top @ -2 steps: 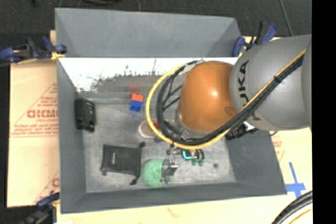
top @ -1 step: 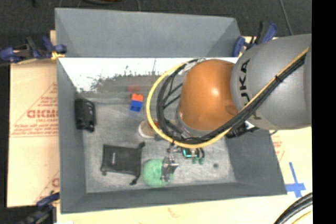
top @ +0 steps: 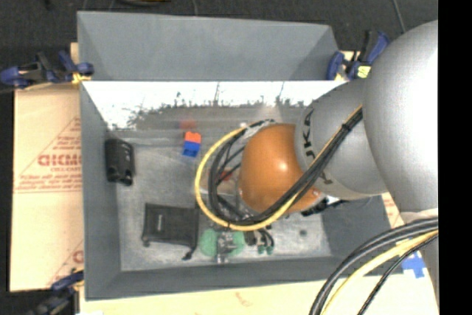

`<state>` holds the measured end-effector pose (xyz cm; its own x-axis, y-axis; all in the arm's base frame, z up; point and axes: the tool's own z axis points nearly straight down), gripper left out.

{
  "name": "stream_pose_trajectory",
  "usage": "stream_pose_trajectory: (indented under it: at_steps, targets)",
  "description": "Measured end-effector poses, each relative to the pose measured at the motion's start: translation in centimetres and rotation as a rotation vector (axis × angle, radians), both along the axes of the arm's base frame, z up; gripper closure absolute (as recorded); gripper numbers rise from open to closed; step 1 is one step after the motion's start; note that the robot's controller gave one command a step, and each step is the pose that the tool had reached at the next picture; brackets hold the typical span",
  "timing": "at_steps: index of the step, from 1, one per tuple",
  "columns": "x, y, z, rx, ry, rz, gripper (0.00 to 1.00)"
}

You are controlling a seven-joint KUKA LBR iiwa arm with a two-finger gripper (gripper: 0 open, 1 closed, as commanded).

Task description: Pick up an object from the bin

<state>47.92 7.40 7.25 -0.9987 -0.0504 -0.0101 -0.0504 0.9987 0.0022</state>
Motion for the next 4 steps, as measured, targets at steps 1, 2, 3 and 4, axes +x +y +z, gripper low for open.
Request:
stream_pose_trajectory:
  at_steps: [1,2,3,4]
  targets:
    - [0.0,0.0,0.0,0.000,0.000,-0.001,1.00]
    - [-0.3,-0.7,5.2,-0.003,0.015,-0.009,1.00]
    - [0.4,0.5,11.4,-0.002,0.007,-0.001,1.00]
    - [-0.3,-0.7,15.3,-0.003,0.017,-0.022,1.00]
